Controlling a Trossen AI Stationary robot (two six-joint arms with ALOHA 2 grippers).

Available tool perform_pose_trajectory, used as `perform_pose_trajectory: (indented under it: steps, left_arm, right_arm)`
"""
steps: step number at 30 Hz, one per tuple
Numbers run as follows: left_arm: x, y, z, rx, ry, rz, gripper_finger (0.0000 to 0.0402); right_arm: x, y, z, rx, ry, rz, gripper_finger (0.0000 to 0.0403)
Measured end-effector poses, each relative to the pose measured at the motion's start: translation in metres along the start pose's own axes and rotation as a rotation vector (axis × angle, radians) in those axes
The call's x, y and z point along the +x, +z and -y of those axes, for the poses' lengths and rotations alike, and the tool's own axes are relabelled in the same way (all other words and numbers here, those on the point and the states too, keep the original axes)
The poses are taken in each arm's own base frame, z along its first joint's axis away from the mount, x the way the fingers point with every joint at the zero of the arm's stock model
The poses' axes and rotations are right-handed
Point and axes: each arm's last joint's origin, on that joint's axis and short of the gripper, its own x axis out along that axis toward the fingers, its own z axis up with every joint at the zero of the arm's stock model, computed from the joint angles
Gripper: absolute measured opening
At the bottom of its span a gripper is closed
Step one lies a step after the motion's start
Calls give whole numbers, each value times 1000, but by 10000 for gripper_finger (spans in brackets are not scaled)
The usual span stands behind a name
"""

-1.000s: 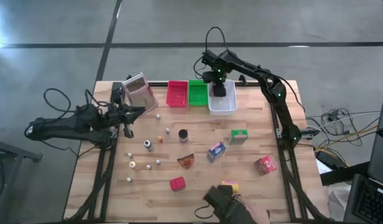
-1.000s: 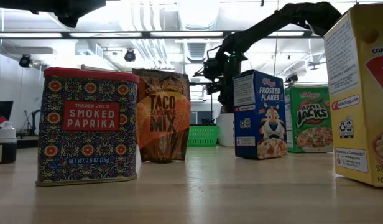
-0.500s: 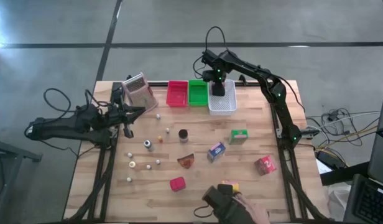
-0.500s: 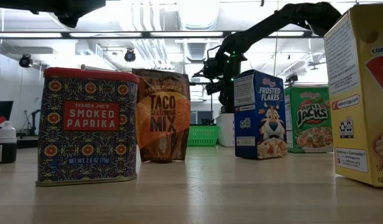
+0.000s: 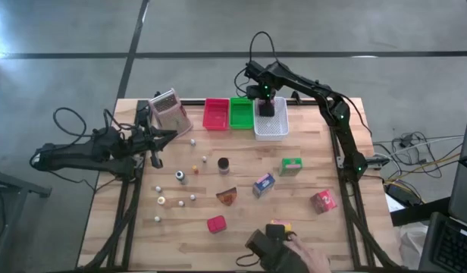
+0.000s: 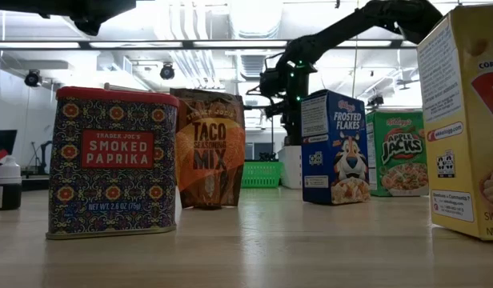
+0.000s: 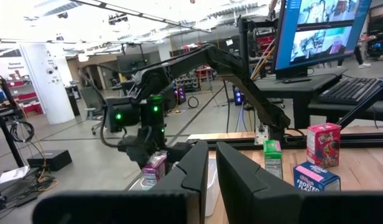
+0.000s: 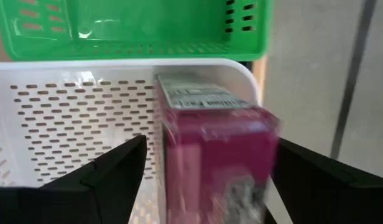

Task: Pick & Place Kitchen Items
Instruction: Put the purple cereal box into the white bin, then put the green cereal box into the white bin

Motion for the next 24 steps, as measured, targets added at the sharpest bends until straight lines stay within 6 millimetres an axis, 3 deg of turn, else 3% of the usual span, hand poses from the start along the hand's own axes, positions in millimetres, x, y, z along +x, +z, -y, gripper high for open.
perform_pose_trajectory:
  steps: [10,18,24]
  left_arm:
    - [0,0,0,-1,0,0,39]
    - [0,0,0,-1,1,0,39]
    - [0,0,0,-1,1,0,39]
  right_arm:
    - [-48,-6,-6,41,-60,81,304]
    - [-112,-20,-21,191,-121,214,272]
    - [-156,-46,-40,308,-101,224,252]
